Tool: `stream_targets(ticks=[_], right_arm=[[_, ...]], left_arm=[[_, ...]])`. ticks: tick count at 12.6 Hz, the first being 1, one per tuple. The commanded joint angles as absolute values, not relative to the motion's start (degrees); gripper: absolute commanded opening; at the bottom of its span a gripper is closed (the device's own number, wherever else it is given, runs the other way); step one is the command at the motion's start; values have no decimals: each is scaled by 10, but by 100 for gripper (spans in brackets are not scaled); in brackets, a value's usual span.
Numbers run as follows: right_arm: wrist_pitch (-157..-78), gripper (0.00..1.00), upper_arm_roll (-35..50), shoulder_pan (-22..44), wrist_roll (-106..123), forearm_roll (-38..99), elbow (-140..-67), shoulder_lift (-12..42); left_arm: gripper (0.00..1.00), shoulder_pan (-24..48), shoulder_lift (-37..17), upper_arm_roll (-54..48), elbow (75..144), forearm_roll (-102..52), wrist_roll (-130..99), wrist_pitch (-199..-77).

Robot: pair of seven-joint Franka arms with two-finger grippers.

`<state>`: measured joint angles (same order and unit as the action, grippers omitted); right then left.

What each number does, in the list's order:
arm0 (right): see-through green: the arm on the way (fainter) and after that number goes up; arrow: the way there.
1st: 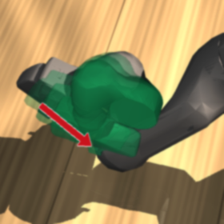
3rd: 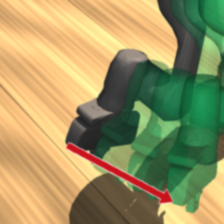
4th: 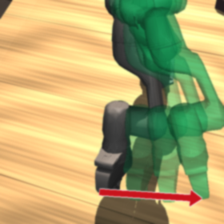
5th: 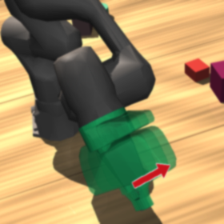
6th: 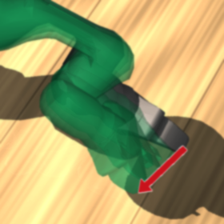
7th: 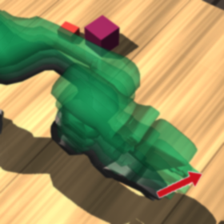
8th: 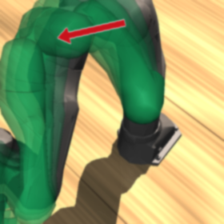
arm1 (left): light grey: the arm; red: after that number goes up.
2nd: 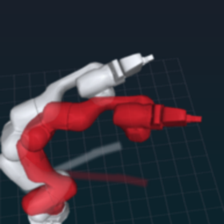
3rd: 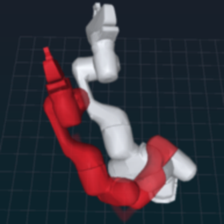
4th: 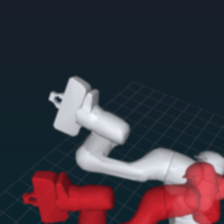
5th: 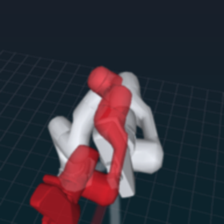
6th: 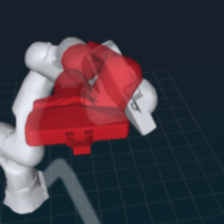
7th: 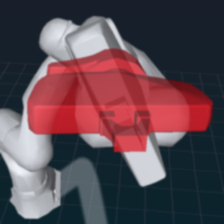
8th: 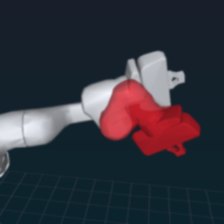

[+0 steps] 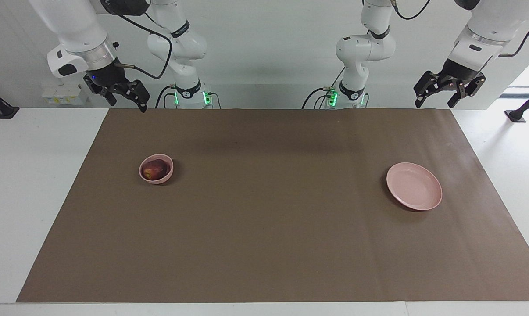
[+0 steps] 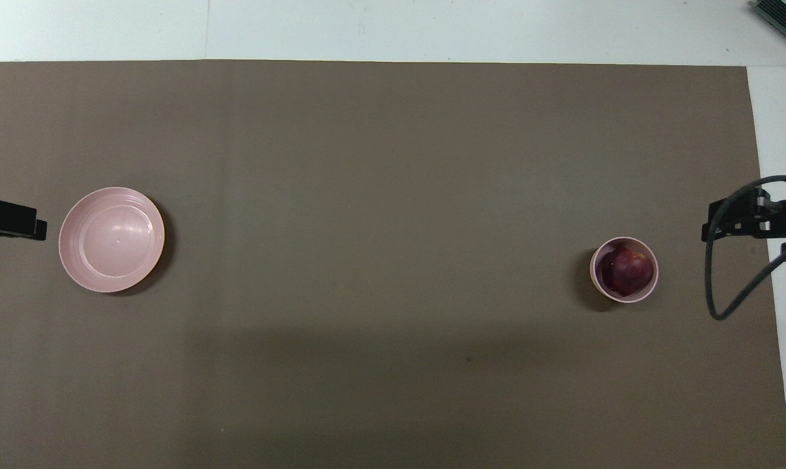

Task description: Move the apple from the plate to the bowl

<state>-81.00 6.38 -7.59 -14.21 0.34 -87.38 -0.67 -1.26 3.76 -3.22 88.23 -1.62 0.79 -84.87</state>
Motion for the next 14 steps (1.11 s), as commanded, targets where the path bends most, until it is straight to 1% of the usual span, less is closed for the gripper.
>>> stream_targets(ticks=[1, 3, 14], right_arm=[[-805, 100, 66, -78, -112, 5, -867, -3], [-829, 100, 67, -77, -63, 4, -867, -3], [-857, 100, 67, -69, -40, -4, -875, -4]], left_arm=[[100, -13, 40, -29, 883, -25, 10, -842], [100, -13, 40, -29, 883, -25, 10, -842], [100, -13, 40, -29, 883, -25, 10, -842]])
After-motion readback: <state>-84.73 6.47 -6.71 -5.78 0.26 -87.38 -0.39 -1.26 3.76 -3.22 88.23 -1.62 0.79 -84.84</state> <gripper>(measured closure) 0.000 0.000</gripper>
